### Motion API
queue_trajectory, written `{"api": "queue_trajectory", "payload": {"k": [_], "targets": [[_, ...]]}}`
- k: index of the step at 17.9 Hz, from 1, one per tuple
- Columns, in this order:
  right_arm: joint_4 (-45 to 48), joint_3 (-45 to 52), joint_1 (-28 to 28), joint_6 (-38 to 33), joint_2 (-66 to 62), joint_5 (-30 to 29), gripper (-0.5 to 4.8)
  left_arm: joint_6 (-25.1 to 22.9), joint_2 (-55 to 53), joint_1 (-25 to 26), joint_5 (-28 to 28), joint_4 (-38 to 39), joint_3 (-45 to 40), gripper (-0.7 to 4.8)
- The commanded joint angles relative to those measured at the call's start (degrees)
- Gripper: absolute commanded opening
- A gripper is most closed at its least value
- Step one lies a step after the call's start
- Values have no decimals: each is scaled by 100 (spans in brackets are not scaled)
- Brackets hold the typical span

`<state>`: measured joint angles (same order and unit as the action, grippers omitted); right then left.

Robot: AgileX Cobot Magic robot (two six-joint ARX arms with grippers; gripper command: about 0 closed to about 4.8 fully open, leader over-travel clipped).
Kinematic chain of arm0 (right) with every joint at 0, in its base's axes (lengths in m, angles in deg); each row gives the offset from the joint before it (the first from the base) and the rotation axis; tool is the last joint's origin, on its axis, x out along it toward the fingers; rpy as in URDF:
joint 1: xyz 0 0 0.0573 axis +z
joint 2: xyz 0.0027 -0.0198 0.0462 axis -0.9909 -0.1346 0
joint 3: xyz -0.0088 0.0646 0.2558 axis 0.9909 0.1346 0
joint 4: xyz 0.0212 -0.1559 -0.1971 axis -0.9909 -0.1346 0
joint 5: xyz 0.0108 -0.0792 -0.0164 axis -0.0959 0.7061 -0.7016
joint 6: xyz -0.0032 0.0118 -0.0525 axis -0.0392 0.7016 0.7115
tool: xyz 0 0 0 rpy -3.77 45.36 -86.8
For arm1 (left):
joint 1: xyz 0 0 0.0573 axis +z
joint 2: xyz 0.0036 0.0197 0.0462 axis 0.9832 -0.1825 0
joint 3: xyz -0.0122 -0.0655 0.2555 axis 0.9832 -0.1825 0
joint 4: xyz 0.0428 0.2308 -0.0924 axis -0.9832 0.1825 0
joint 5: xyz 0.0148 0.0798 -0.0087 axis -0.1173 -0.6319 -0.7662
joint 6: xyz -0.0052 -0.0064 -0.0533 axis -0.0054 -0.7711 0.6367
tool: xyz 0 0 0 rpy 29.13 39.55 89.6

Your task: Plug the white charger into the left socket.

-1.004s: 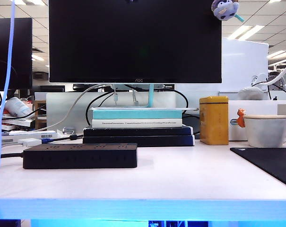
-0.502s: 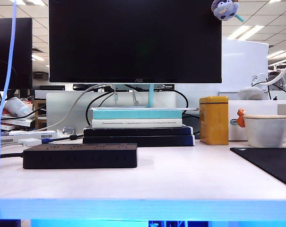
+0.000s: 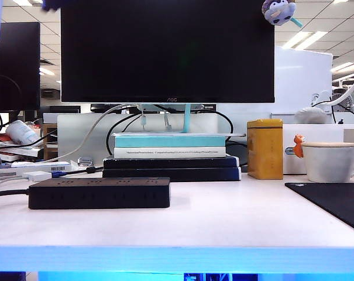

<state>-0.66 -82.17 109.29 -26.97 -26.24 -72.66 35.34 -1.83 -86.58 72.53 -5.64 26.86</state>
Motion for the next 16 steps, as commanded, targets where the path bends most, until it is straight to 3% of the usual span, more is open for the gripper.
{"api": "queue_trajectory", "payload": {"k": [1,3,6,8,10,12,16], "targets": [[37,-31,13,627,35,551,198,-243,31,162,-1178,730,17,373],[0,-28,13,859,33,907,199,-533,33,299,-1792,1023,17,373],[-15,-28,11,999,33,946,202,-817,35,339,-2675,1093,17,372],[-457,-28,4,1036,33,1010,201,-868,57,330,-5062,726,20,371],[-758,-17,7,1163,0,1237,201,-1180,111,330,-6078,507,22,371],[-903,-2,33,1803,-131,1237,197,-1161,173,332,-6111,195,22,371],[-898,2,76,2153,-557,1132,196,-787,223,332,-6111,-313,26,371]]}}
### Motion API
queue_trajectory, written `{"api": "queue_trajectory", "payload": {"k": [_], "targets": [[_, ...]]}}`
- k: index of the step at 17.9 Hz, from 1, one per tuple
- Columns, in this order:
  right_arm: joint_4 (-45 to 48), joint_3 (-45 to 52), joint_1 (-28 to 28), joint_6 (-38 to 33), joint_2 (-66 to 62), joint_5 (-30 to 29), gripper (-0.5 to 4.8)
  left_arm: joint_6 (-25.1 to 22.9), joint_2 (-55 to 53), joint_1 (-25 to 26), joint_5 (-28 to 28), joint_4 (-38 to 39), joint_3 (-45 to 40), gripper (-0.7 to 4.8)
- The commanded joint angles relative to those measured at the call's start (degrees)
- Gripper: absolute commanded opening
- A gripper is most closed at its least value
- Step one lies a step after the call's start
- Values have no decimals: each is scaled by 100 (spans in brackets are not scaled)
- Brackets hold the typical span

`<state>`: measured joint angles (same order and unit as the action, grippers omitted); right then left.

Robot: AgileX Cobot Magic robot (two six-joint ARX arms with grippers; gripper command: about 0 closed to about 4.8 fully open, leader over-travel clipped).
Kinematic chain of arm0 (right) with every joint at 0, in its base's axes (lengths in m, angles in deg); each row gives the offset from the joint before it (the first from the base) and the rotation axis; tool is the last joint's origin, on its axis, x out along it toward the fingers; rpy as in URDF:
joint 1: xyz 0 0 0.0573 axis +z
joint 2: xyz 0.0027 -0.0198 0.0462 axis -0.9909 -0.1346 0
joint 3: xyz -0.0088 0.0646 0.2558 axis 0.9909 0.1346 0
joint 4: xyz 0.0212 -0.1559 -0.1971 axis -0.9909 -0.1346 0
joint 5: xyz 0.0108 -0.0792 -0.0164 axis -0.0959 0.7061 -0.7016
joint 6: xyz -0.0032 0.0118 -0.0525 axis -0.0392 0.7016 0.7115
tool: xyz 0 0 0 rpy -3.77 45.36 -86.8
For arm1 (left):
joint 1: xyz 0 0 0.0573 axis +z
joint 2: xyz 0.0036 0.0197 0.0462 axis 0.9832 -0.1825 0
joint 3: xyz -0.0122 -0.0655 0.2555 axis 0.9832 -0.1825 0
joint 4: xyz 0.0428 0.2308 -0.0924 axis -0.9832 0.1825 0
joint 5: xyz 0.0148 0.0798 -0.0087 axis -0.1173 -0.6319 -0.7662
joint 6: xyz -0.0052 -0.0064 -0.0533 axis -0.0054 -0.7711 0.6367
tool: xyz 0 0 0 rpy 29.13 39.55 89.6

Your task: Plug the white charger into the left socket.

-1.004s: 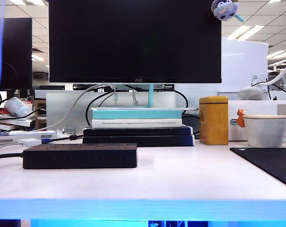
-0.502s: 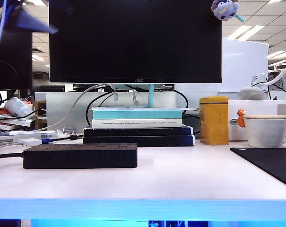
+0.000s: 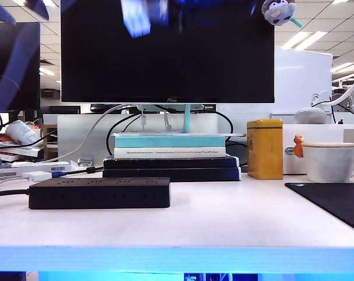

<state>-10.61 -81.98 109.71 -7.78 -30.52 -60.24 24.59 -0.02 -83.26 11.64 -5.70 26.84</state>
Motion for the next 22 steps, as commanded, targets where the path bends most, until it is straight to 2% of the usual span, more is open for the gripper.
{"api": "queue_trajectory", "payload": {"k": [1,4,6,8,9,10,11,15,22], "targets": [[96,-13,39,365,-258,-201,172,293,42,0,-48,-299,28,371],[168,295,42,756,-352,-275,153,496,52,0,-4,-299,28,371],[236,675,42,931,-361,-125,148,761,63,-2,153,-295,28,371],[629,1064,157,1069,-398,-4,147,815,68,-2,157,-293,28,371],[1110,1268,247,1067,-468,-9,144,813,68,-2,177,-293,28,371],[1582,1425,337,1023,-586,-28,96,815,66,-2,332,-291,26,371],[1657,1440,389,1025,-678,-107,64,813,66,-2,345,-291,26,371],[1694,1438,400,1032,-1064,-221,62,796,68,-2,350,-289,26,371],[2295,1438,299,1032,-1672,-455,62,798,63,-2,415,0,20,371]]}}
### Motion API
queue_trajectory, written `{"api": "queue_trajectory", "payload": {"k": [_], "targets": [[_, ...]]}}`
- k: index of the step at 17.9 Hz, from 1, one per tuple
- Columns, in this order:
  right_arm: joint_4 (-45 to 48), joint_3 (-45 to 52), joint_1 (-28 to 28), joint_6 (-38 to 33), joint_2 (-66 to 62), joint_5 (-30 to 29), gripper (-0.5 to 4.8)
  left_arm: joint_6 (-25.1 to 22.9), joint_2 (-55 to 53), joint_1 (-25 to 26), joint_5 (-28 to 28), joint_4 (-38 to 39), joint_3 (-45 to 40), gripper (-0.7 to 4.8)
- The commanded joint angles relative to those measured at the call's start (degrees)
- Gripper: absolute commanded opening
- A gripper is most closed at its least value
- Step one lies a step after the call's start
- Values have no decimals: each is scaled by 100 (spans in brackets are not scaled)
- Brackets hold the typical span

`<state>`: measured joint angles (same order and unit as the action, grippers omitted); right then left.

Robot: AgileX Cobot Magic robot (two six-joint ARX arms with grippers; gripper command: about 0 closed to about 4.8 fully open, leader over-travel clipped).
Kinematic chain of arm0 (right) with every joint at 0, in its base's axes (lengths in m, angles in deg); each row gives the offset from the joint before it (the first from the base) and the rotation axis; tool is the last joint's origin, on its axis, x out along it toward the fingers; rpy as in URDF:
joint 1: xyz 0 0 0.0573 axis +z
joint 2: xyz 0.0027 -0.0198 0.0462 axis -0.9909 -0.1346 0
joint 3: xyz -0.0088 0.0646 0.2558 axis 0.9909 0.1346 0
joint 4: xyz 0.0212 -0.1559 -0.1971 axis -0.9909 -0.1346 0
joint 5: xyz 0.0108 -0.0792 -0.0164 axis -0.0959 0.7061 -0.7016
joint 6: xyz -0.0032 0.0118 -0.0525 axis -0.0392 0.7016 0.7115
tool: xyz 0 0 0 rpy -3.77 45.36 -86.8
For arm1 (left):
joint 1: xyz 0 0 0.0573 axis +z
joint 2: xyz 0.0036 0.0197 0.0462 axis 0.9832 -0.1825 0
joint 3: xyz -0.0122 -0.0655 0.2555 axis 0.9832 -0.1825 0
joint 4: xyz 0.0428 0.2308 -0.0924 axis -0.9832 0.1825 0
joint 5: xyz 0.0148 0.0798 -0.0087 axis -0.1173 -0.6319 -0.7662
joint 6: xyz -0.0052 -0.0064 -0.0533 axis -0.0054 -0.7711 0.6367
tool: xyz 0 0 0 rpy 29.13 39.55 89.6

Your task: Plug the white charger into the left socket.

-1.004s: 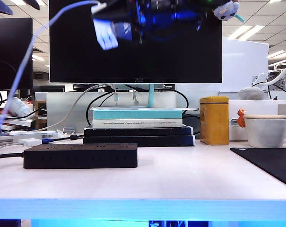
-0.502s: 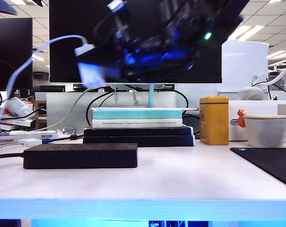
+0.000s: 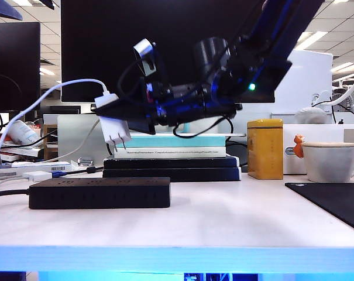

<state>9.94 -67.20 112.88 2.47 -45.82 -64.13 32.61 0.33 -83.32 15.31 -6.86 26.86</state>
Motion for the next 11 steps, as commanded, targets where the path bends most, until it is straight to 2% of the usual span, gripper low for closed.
{"api": "queue_trajectory", "payload": {"k": [1,3,5,9,11], "targets": [[313,-37,-17,2,-280,-72,62,-4,26,4,48,166,17,371],[407,-35,-15,4,-446,-81,62,-4,26,4,118,199,17,371],[527,-28,-17,11,-507,-66,62,-2,-22,-2,645,632,17,367],[542,42,-48,20,-507,-87,62,-4,-667,-389,975,1484,9,367],[546,166,-83,26,-507,-72,62,-13,-994,-579,1049,1539,9,367]]}}
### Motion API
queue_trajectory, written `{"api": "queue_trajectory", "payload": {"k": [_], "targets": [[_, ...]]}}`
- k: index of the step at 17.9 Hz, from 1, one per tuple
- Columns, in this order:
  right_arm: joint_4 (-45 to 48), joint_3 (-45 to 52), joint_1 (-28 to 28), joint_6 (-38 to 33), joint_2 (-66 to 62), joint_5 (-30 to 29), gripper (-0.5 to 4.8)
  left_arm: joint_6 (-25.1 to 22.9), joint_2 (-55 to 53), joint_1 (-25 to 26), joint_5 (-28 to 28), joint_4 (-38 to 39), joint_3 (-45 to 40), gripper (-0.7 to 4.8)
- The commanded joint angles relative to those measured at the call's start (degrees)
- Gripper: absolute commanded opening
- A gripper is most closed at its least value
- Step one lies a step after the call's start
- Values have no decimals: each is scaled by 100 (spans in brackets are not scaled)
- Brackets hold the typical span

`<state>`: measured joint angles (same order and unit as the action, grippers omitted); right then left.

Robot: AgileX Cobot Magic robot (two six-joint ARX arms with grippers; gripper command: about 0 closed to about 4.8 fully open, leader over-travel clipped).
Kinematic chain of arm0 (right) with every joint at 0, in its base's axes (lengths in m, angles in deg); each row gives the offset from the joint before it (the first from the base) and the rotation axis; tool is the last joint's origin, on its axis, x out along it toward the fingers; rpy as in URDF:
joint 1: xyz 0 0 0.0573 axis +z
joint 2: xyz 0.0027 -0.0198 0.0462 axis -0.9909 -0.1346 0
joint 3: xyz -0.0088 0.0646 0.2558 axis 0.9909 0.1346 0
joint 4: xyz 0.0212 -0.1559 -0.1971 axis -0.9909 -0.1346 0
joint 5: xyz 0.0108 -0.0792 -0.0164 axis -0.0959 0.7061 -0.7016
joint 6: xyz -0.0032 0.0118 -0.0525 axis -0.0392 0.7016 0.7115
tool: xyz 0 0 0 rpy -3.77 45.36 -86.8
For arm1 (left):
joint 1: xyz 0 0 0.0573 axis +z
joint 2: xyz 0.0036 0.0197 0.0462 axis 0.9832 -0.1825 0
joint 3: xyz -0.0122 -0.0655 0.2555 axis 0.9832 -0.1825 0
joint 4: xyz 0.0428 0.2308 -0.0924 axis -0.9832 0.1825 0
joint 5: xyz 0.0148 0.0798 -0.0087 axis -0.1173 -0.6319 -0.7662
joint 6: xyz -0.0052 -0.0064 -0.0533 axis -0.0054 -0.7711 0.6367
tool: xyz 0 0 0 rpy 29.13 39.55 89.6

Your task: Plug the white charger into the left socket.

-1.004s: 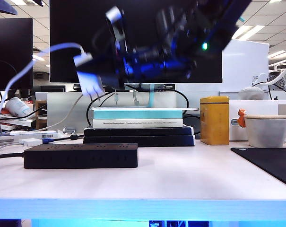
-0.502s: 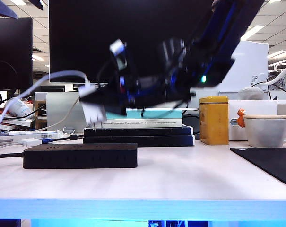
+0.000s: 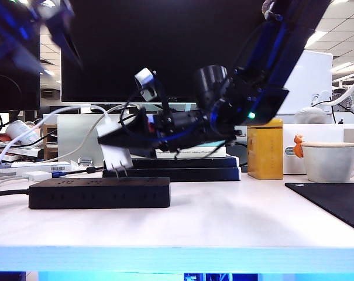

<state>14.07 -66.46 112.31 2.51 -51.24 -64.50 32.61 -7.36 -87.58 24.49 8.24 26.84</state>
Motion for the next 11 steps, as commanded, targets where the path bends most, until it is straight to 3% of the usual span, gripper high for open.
{"api": "queue_trajectory", "payload": {"k": [1,9,11], "targets": [[166,160,-46,24,35,-42,62,-52,-339,-269,131,24,11,367],[527,219,-20,-39,35,-28,62,-267,-483,-570,-229,70,7,368],[750,216,-9,-273,35,-24,62,-269,-481,-570,-828,63,11,368]]}}
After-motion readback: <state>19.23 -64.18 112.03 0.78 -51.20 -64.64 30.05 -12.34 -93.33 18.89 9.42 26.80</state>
